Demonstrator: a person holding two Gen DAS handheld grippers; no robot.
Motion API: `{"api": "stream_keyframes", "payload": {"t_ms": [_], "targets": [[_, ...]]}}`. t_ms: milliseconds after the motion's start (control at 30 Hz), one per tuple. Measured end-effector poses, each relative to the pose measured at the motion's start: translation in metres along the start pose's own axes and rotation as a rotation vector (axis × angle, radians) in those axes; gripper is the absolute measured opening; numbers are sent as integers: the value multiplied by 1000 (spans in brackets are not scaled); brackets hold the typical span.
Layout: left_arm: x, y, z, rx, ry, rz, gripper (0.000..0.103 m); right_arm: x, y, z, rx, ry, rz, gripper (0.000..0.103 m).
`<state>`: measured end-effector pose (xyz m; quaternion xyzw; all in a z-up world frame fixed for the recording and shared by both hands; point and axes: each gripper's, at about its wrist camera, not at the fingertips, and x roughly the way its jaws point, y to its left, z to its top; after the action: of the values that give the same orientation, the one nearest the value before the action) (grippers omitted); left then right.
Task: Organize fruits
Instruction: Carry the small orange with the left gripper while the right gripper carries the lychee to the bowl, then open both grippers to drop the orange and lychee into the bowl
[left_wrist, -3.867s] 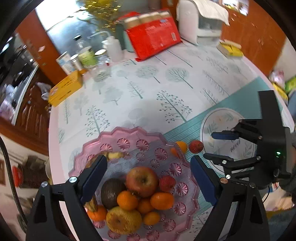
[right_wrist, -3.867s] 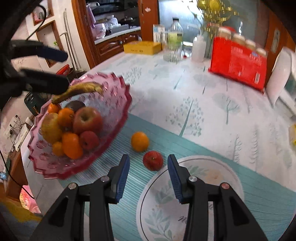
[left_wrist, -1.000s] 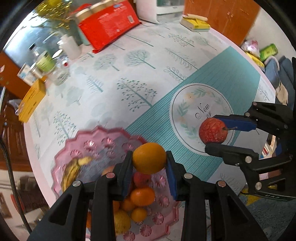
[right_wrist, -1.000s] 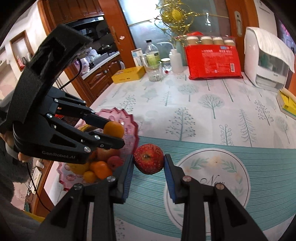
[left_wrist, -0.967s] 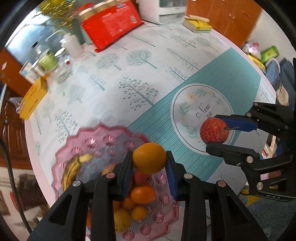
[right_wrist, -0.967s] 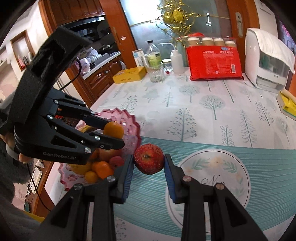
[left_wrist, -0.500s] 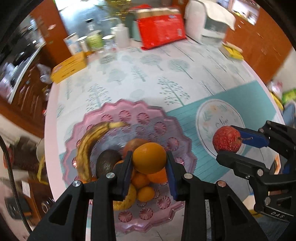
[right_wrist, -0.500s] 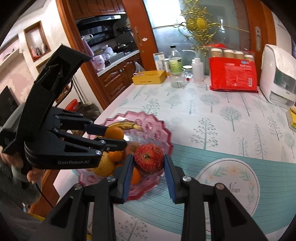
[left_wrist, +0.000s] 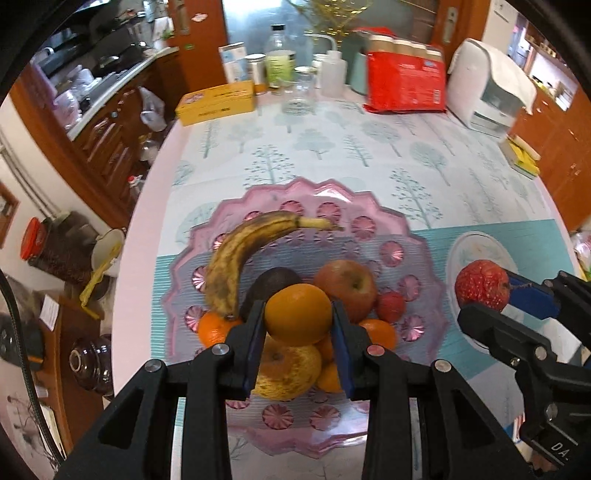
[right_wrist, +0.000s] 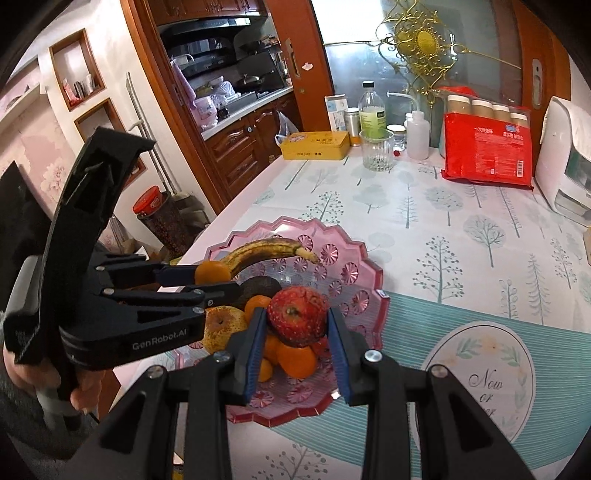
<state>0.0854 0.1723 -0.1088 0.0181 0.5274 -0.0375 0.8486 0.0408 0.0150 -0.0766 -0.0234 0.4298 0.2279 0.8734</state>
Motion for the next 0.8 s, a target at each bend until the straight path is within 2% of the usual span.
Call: {"api": "stream_keyframes", "payload": {"t_ms": [167,433,800], "targets": [[11,10,-7,-40,16,1,32,16,5,1,-5,35,-60,33],[20,18,-14,-58,35,5,32,36,7,-4,-10,80,-102,33],[24,18,-17,-62,48,-3,33,50,8,-8,-6,120,-121,34]]}}
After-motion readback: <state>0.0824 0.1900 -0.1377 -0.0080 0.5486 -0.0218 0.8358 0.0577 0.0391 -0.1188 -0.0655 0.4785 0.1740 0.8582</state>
